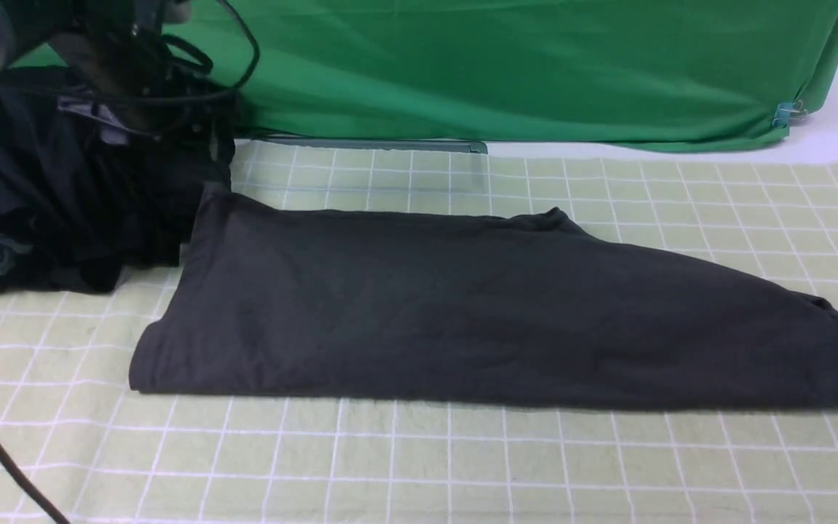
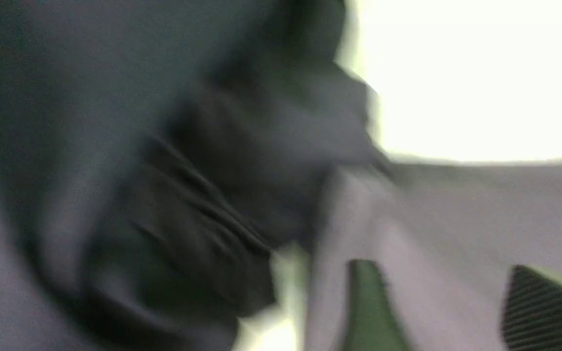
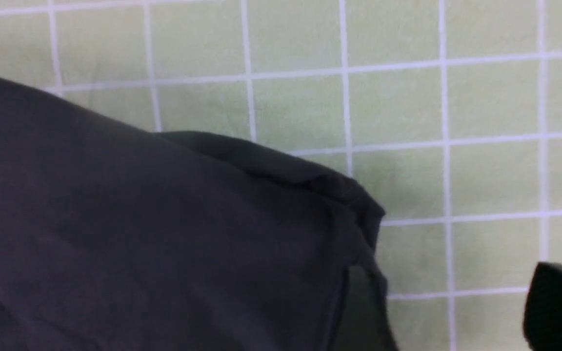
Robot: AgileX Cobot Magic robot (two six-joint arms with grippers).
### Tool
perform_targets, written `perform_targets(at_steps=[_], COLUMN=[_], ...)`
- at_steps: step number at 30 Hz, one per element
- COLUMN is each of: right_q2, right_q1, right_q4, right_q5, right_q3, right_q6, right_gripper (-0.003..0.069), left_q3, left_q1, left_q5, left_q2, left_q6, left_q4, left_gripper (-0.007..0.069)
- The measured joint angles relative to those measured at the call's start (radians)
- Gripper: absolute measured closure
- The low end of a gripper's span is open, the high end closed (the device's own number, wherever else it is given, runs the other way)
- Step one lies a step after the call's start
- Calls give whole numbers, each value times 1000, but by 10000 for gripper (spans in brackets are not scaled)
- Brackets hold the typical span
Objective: Fold a long-sleeved shirt over a green coffee tablecloth.
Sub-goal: 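Pull the folded dark garment lengthwise by its ends to straighten it flat on the table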
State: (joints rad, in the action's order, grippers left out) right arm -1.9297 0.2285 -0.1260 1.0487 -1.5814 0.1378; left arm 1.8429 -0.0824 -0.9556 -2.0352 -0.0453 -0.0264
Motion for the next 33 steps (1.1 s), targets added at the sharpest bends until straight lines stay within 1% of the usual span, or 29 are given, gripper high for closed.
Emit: perform_targets(at_steps=[1, 2, 3, 5, 7, 9, 11, 13, 14, 16, 27, 30, 33], right_q2=[-20, -56, -89, -128, -149, -169, -182, -187, -185, -180, -147, -174, -190], right_q1=[1, 1, 1, 1, 1, 1, 1, 1, 1, 1, 1, 1, 1], right_q4=[-4, -11, -16, -29, -36, -40, -41, -44, -46, -47, -20, -16, -11], right_q5=[0, -2, -7, -13, -17, -19, -20, -22, -25, -23, -39, -71, -127], right_q3=[0, 0, 0, 0, 0, 0, 0, 0, 0, -9, -70, -70, -70], right_q6=[3, 9, 9, 10, 10, 14, 15, 24, 33, 46, 66, 66, 66], right_gripper=[195, 179, 174, 182, 203, 249, 326, 531, 582, 618, 625, 605, 553], left_q3=[-8, -33, -63, -132, -188, -244, -291, -353, -366, -376, -376, -376, -376], left_q1=[-1, -4, -9, -22, -39, -58, -77, -99, -104, -106, -107, -107, -107], left_q5=[-25, -43, -53, -61, -52, -26, 8, 59, 75, 91, 115, 115, 113], left_q2=[1, 1, 1, 1, 1, 1, 1, 1, 1, 2, 2, 2, 2], left_q6=[27, 69, 96, 120, 129, 131, 135, 142, 143, 145, 145, 145, 145], left_q4=[-37, -93, -127, -157, -163, -163, -163, -162, -162, -160, -139, -140, -140], left_gripper=[412, 515, 569, 614, 624, 631, 632, 631, 631, 631, 631, 631, 630])
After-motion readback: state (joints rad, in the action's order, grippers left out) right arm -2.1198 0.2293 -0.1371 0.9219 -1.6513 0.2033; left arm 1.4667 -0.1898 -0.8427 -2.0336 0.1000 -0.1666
